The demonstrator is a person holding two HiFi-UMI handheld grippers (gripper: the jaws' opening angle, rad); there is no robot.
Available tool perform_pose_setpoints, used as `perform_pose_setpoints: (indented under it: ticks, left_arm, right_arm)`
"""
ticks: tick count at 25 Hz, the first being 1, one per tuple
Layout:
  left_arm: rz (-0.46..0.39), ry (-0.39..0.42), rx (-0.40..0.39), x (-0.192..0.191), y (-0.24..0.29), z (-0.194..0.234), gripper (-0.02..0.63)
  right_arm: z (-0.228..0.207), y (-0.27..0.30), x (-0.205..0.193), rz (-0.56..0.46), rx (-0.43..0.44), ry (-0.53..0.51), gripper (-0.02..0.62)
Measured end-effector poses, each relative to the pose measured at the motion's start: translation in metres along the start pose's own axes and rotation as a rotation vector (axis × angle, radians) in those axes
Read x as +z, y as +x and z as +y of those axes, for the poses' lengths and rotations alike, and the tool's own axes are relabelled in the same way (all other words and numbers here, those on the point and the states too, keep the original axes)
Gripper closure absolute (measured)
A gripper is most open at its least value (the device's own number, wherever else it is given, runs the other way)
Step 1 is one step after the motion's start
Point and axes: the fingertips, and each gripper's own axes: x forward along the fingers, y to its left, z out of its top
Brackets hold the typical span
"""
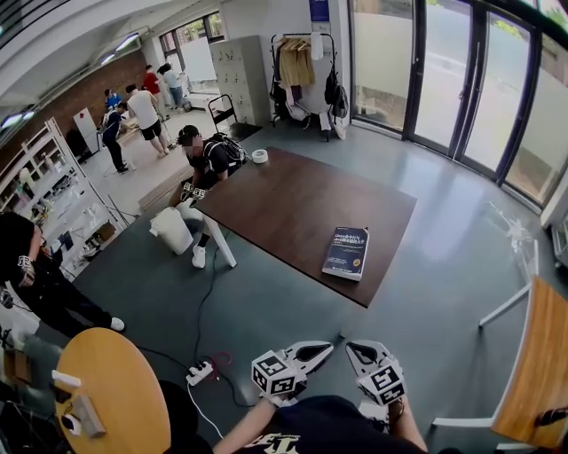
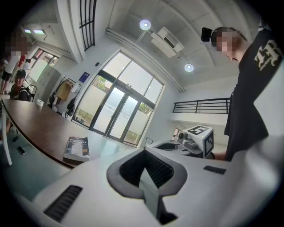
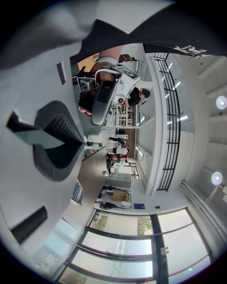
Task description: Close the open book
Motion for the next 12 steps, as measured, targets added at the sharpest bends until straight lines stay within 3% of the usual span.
perform_pose_setpoints:
  ticks: [12]
  left_arm:
    - [0.008, -0.006, -0.002, -0.0026, -0.0023, -0.0045, 0.603]
  right_arm:
    - [0.0035, -0.0028, 0.0018, 0.003, -0.004, 0.001, 0.609]
